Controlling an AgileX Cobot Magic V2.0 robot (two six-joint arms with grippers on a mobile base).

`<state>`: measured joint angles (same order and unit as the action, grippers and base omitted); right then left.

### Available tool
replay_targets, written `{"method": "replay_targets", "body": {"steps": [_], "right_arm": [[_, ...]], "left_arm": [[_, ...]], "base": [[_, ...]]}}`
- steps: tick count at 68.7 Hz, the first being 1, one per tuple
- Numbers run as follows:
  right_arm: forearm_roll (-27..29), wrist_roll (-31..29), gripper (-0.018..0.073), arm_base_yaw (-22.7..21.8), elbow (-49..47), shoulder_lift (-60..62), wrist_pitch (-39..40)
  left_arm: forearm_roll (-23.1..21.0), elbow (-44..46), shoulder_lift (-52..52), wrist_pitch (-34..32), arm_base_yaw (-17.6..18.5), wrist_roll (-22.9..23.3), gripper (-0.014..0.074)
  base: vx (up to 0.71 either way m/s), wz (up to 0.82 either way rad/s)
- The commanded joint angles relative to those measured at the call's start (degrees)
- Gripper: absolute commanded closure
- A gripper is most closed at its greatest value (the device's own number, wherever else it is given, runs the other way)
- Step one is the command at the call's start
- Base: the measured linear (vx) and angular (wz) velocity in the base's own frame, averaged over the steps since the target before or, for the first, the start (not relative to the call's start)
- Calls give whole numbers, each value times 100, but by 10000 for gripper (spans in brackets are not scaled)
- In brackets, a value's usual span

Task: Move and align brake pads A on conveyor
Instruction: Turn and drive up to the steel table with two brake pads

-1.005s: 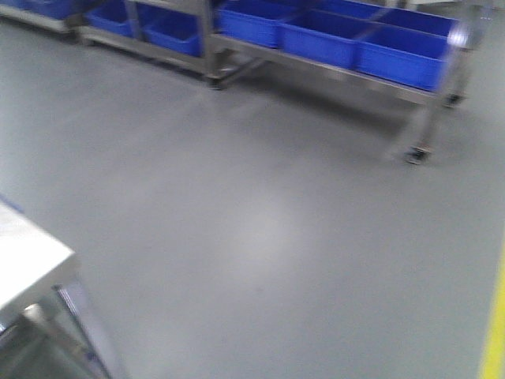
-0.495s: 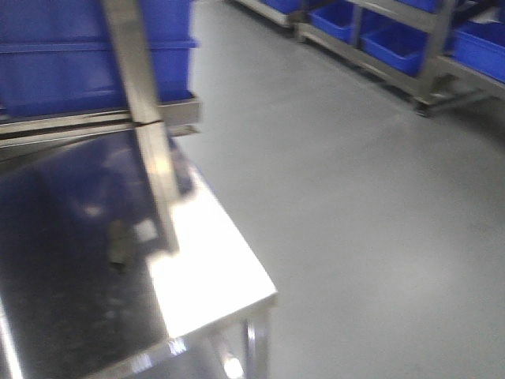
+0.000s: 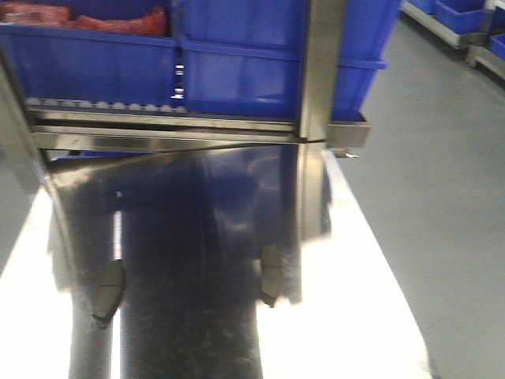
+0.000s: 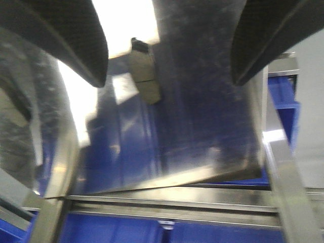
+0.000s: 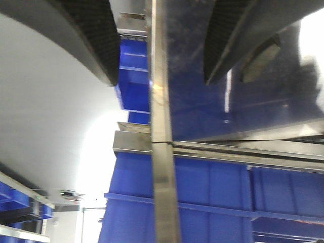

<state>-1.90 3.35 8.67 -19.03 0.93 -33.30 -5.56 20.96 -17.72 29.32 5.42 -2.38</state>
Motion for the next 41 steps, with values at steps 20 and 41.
{"method": "replay_targets", "body": {"steps": [20,41], "right_arm": [[-48,-47,199,-1,-147,-90,401],[-48,-47,199,-1,-147,-90,401]], "left_arm": [[-58,155,-64,-427,40,24,94],[-58,155,-64,-427,40,24,94]], "base": [[9,36],[1,3]]}}
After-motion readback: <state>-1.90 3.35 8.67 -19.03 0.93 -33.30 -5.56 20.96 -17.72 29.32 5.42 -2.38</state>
